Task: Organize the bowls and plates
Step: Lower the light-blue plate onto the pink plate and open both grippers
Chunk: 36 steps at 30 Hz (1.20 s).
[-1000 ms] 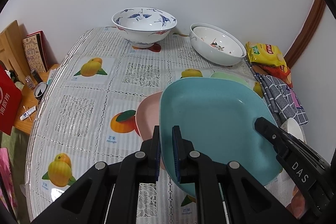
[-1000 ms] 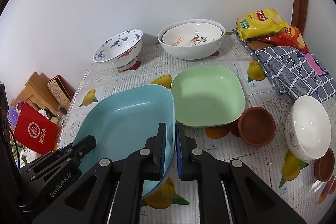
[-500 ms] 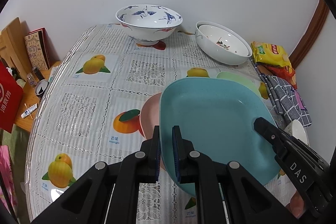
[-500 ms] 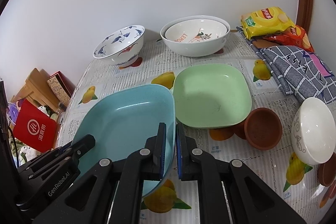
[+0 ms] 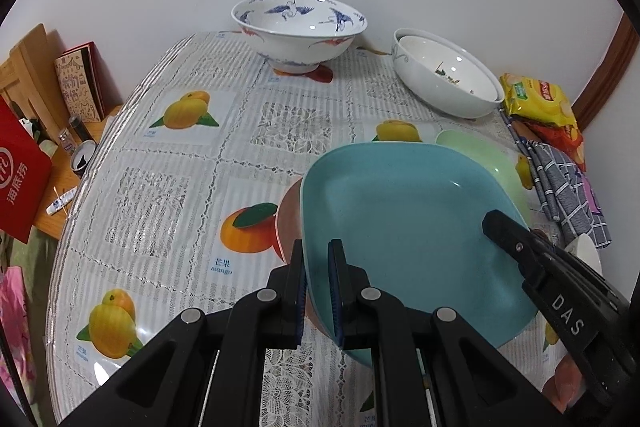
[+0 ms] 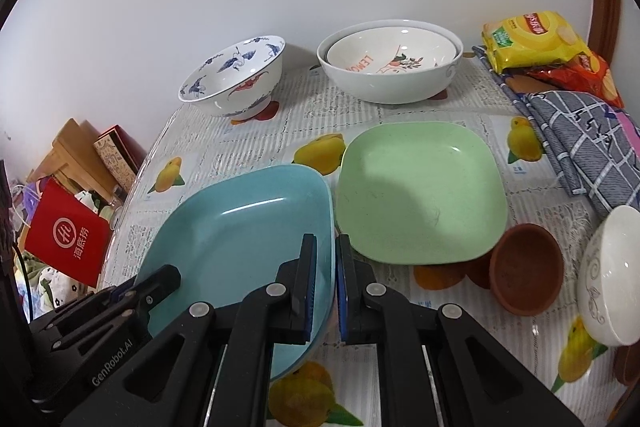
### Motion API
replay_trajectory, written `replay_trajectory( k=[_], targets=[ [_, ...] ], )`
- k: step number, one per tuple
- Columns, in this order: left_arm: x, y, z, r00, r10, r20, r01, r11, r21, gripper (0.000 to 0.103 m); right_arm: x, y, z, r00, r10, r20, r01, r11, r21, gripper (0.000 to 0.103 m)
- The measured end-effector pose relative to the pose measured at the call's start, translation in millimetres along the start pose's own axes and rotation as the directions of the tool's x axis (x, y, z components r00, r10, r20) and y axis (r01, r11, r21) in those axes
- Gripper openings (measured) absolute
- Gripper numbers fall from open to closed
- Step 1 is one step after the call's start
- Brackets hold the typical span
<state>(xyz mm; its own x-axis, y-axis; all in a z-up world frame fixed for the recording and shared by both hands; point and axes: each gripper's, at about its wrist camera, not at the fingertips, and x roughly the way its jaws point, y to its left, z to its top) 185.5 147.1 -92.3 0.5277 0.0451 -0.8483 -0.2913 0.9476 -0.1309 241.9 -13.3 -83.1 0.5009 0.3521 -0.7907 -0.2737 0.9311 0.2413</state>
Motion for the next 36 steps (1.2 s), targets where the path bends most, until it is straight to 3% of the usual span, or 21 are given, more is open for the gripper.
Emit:
replay_trajectory(
  k=[12, 26, 28, 30, 33, 36],
  targets=[
    [22.4, 2.0, -4.8, 0.997, 0.062, -0.043, -0.062, 0.998, -0.014, 0.012, 38.3, -1.6, -4.7, 0.998, 0.024, -0.061, -0.027, 0.998, -0.060, 0.012],
    [28.9, 6.0, -6.4, 0.996, 0.054, -0.071, -0.056, 0.998, -0.022, 0.013, 50.5, 1.2, -7.6, 0.996, 0.030, -0.080, -0.038, 0.994, -0.103, 0.017],
    [28.2, 7.0, -7.6, 0.996, 0.044, -0.078, -0.046, 0.999, -0.025, 0.015, 48.1, 2.9, -6.5, 0.997, 0.038, -0.066, -0.046, 0.993, -0.112, 0.022],
    [25.5, 7.3, -8.6, 0.996, 0.044, -0.076, -0.046, 0.999, -0.022, 0.018, 44.0, 4.6, -4.3, 0.998, 0.049, -0.050, -0.055, 0.992, -0.116, 0.034],
    [17.0, 7.9, -9.7, 0.997, 0.054, -0.058, -0.055, 0.998, -0.015, 0.029, 36.9, 6.7, -1.4, 0.999, 0.045, -0.029, -0.048, 0.992, -0.120, 0.038],
    [7.0, 10.7, -10.0, 0.998, 0.054, -0.043, -0.055, 0.998, -0.021, 0.030, 27.8, 6.6, 0.0, 0.999, 0.046, -0.022, -0.048, 0.993, -0.112, 0.040]
  ],
)
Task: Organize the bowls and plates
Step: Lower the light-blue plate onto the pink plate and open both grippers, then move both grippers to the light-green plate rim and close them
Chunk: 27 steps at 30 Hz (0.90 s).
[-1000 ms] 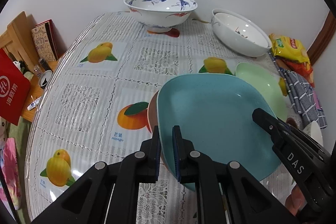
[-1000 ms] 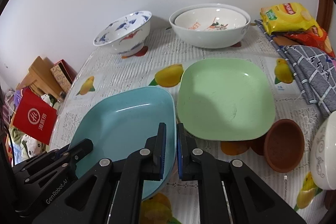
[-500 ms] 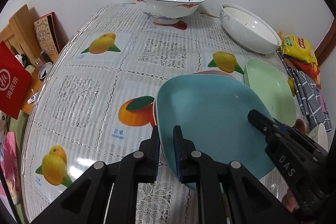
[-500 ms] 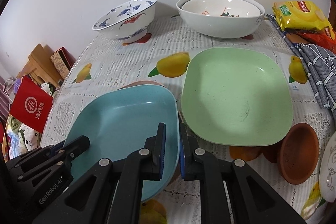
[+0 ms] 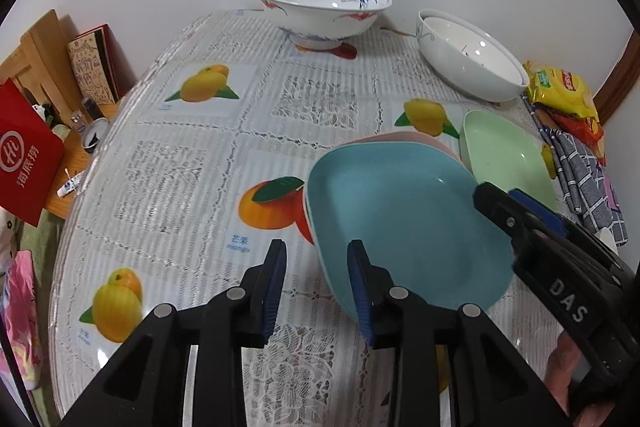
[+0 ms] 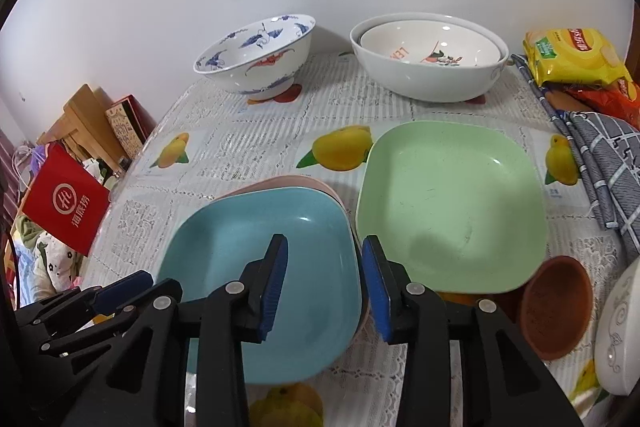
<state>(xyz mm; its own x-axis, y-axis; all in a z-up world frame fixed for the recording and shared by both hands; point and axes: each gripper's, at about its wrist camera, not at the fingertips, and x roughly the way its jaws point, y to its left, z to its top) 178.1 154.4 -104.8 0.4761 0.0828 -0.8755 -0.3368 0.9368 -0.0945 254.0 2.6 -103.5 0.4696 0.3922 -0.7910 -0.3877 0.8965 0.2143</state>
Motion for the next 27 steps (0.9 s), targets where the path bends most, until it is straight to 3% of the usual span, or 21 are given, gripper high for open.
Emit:
replay_trajectory(
  k=[7, 18, 27],
  targets=[
    [-25.3, 2.9, -7.2, 0.999, -0.016, 0.034, 0.016, 1.000, -0.007, 0.030, -44.0, -13.3, -8.8, 0.996, -0.066, 0.053, 0.066, 0.998, 0.011, 0.055],
    [-46.5, -21.2, -40.7, 0.994, -0.093, 0.049, 0.092, 0.996, 0.020, 0.030, -121.2, -50.9, -54.5, 0.987, -0.132, 0.089, 0.125, 0.989, 0.081, 0.055],
    [-23.1, -42.6, -34.7, 0.994, -0.109, 0.031, 0.108, 0.994, 0.032, 0.030, -136.1, -76.8, -79.1, 0.979, -0.187, 0.075, 0.181, 0.981, 0.073, 0.055]
  ],
)
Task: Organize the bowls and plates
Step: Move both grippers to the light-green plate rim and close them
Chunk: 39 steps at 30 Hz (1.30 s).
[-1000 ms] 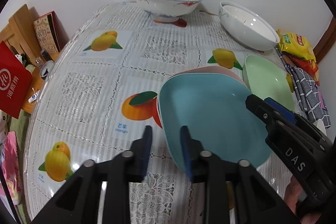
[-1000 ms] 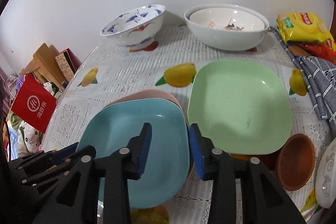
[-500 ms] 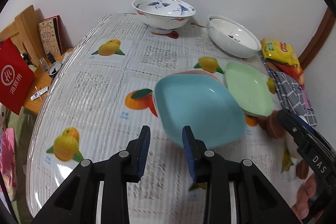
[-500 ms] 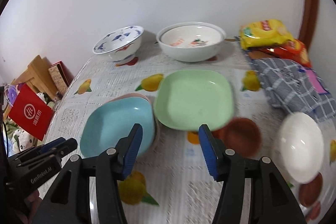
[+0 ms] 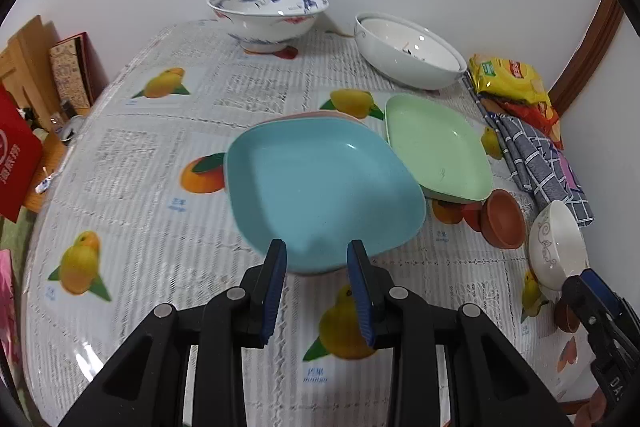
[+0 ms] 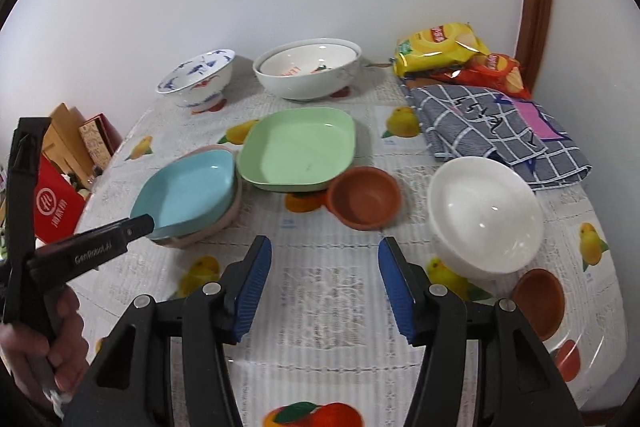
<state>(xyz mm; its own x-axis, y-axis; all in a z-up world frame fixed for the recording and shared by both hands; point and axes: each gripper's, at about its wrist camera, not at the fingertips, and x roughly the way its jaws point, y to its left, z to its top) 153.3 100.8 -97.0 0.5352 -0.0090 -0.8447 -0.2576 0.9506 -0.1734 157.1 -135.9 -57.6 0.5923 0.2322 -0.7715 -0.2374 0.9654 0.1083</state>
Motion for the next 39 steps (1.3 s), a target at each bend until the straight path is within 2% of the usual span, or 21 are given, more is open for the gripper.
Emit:
replay_trajectory(
  k=[4, 7, 12, 16, 19, 25, 29, 39],
  targets=[
    [16.6, -0.6, 3.7, 0.999, 0.005, -0.034, -0.005, 1.000, -0.006, 0.030, 7.3, -5.9, 5.5, 1.000, 0.004, -0.002, -0.004, 1.000, 0.006, 0.055],
    [16.8, -1.8, 10.0, 1.000, -0.001, -0.017, 0.001, 1.000, -0.006, 0.029, 14.3, -4.3, 16.4, 1.000, 0.001, 0.012, -0.001, 1.000, -0.005, 0.055],
    [22.8, -10.6, 28.8, 1.000, 0.006, 0.003, -0.006, 0.999, 0.040, 0.029, 32.5, 0.1, 43.8, 0.999, -0.020, 0.035, 0.021, 1.000, -0.016, 0.055],
    [29.4, -24.1, 50.7, 0.999, 0.036, 0.029, -0.038, 0.995, 0.090, 0.029, 49.6, 4.2, 67.6, 0.999, -0.023, 0.048, 0.024, 0.999, -0.027, 0.055],
    [34.1, -36.1, 66.5, 0.998, 0.049, 0.046, -0.054, 0.990, 0.128, 0.029, 65.4, 7.4, 87.6, 0.997, -0.052, 0.062, 0.056, 0.997, -0.049, 0.055],
    [56.0, -61.9, 90.5, 0.997, 0.057, 0.051, -0.066, 0.980, 0.188, 0.029, 101.1, -3.9, 116.1, 0.998, -0.027, 0.057, 0.028, 0.999, -0.022, 0.054],
    [77.5, -74.1, 97.3, 0.997, 0.064, 0.039, -0.071, 0.977, 0.200, 0.029, 129.9, -14.8, 118.8, 1.000, 0.001, 0.016, -0.001, 1.000, 0.010, 0.048],
    [112.9, -84.2, 104.0, 0.998, 0.069, 0.001, -0.068, 0.980, 0.189, 0.029, 168.1, -17.5, 107.0, 0.998, 0.023, -0.062, -0.020, 0.999, 0.039, 0.047]
  ],
)
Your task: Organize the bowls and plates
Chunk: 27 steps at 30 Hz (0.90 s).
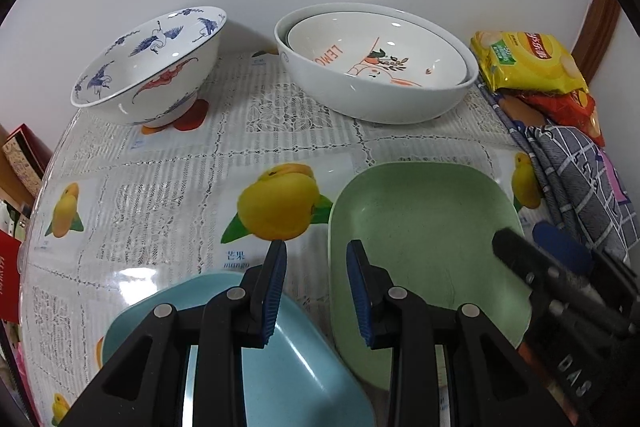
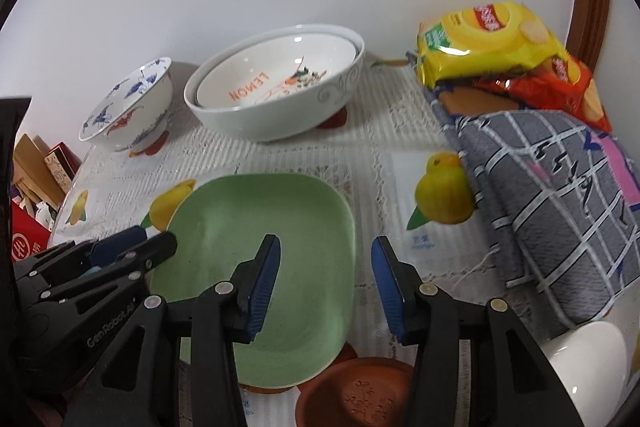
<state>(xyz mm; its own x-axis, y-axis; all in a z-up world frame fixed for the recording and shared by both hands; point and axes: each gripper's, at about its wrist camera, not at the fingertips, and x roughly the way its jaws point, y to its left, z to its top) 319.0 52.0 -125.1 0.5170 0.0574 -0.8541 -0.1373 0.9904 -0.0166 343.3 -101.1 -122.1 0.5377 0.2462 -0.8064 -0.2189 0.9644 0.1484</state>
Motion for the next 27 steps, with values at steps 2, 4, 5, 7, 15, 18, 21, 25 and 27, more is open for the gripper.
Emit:
replay_trajectory(
  k=[2, 4, 5, 7, 15, 18, 21, 25, 27],
  targets=[
    [1.7, -0.5, 1.4, 1.000, -0.003, 0.004, 0.003, 1.000, -0.001, 0.029, 2.9, 3.2, -2.1, 1.000, -0.007, -0.005, 0.007, 1.000, -0.012, 0.047],
    [-0.3, -2.3, 2.7, 1.000, 0.002, 0.020, -0.003, 1.000, 0.014, 0.029, 4.2, 4.0, -3.6, 1.000, -0.023, -0.006, 0.022, 1.000, -0.017, 0.045],
    [-0.8, -3.1, 3.8, 1.000, -0.009, 0.022, 0.008, 1.000, 0.017, 0.029, 4.1, 3.2, -3.7, 1.000, -0.026, -0.006, 0.026, 1.000, -0.015, 0.045],
    [1.2, -5.9, 6.1, 0.999, -0.031, 0.015, 0.030, 0.999, 0.024, 0.029, 4.5, 1.0, -3.8, 1.000, -0.022, -0.007, 0.022, 1.000, -0.006, 0.045],
    [17.3, -13.2, 7.4, 0.999, -0.040, -0.020, 0.040, 0.999, 0.033, 0.029, 14.0, -2.9, -6.1, 0.999, -0.031, -0.034, 0.031, 0.999, 0.015, 0.038],
    [23.1, -13.9, 7.2, 0.999, -0.042, -0.031, 0.043, 0.998, 0.035, 0.029, 17.1, -4.1, -8.6, 0.999, -0.040, -0.036, 0.041, 0.999, 0.021, 0.036],
    [27.0, -15.4, 7.3, 0.999, -0.036, -0.035, 0.038, 0.998, 0.046, 0.024, 21.1, -5.7, -11.2, 0.998, -0.047, -0.045, 0.048, 0.999, 0.025, 0.017],
    [31.2, -17.5, 8.3, 0.998, -0.031, -0.051, 0.034, 0.998, 0.058, 0.020, 28.2, -10.4, -13.4, 0.997, -0.041, -0.067, 0.045, 0.998, 0.048, 0.017],
    [32.2, -18.6, 8.6, 0.998, -0.030, -0.053, 0.034, 0.997, 0.065, 0.020, 28.2, -10.9, -13.5, 0.997, -0.039, -0.064, 0.043, 0.998, 0.053, 0.017]
  ],
)
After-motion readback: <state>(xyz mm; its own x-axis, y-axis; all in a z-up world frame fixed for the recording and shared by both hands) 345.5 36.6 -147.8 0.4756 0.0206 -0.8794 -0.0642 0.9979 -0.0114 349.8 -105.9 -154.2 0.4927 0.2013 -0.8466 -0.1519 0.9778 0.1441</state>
